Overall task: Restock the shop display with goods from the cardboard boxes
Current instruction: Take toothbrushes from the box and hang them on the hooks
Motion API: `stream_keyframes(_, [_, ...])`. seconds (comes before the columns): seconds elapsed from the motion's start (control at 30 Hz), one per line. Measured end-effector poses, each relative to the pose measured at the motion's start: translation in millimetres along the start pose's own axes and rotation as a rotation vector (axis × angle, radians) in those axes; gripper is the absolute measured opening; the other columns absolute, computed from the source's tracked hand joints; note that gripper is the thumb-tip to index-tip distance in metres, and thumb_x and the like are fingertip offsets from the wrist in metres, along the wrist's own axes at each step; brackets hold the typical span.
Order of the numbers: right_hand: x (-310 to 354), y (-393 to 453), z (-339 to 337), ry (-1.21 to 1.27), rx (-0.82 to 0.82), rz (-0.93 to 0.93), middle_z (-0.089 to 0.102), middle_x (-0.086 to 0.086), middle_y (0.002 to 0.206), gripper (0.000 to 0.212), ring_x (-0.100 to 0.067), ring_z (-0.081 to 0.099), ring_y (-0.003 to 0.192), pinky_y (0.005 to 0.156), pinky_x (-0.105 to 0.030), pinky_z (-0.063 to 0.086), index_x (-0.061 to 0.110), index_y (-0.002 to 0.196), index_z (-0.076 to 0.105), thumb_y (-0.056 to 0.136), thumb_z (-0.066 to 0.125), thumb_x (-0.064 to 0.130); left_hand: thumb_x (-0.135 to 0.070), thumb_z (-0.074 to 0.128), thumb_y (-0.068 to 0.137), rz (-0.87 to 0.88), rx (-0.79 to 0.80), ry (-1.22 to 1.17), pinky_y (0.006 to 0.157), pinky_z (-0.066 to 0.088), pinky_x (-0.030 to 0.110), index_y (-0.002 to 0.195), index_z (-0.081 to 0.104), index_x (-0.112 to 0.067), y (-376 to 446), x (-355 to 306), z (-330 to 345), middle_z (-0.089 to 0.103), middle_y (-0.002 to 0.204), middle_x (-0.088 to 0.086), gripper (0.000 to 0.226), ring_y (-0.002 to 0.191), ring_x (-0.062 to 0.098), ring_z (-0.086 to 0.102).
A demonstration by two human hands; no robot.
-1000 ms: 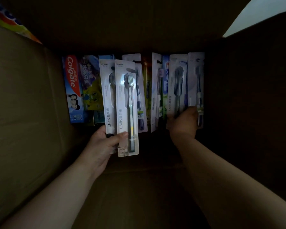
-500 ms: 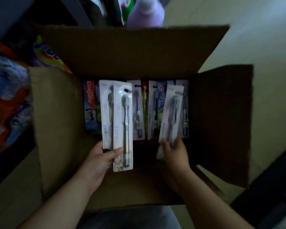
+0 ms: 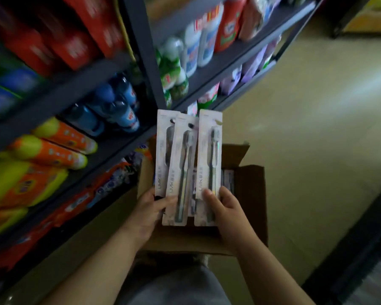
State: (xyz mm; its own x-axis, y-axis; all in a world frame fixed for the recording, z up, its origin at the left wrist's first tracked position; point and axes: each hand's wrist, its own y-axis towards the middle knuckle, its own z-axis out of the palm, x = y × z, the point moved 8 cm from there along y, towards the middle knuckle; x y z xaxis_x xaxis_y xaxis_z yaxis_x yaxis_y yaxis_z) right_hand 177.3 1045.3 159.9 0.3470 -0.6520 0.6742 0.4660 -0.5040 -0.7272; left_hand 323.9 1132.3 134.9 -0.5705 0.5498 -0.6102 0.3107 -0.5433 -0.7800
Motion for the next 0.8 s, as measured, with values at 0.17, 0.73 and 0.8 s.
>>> stream_keyframes(0.17, [84,-68,41,0.02,0.031,-0.131,0.071,-0.003,0.11,0.024,-0.021,0.07,0.1,0.09,-0.049,0.054,0.026,0.119,0.057,0.095,0.054,0.03,-0.022,0.076,0.074,0.141,0.036,-0.023,0.091,0.051,0.047,0.117,0.064,-0.024,-88,-72,-1,0.073,0.107,0.003,0.045,0.101,0.023,0.068])
stream_keyframes(0.73, [222,-202,180,-0.015,0.251,-0.482,0.073,-0.01,0.102,0.019,-0.027,0.07,0.095,0.086,-0.046,0.056,0.012,0.112,0.063,0.096,0.055,0.016,-0.022,0.062,0.089,0.677,-0.241,-0.269,0.069,0.057,0.025,0.111,0.062,-0.03,-289,-198,-67,0.073,0.095,-0.017,0.024,0.087,0.0,0.069])
stream_keyframes(0.8, [230,-211,191,-0.036,0.276,-0.517,0.074,-0.009,0.102,0.019,-0.027,0.07,0.096,0.089,-0.048,0.055,0.013,0.112,0.063,0.095,0.056,0.016,-0.02,0.064,0.087,0.697,-0.229,-0.281,0.061,0.054,0.018,0.11,0.062,-0.03,-302,-203,-72,0.074,0.095,-0.015,0.025,0.085,0.001,0.069])
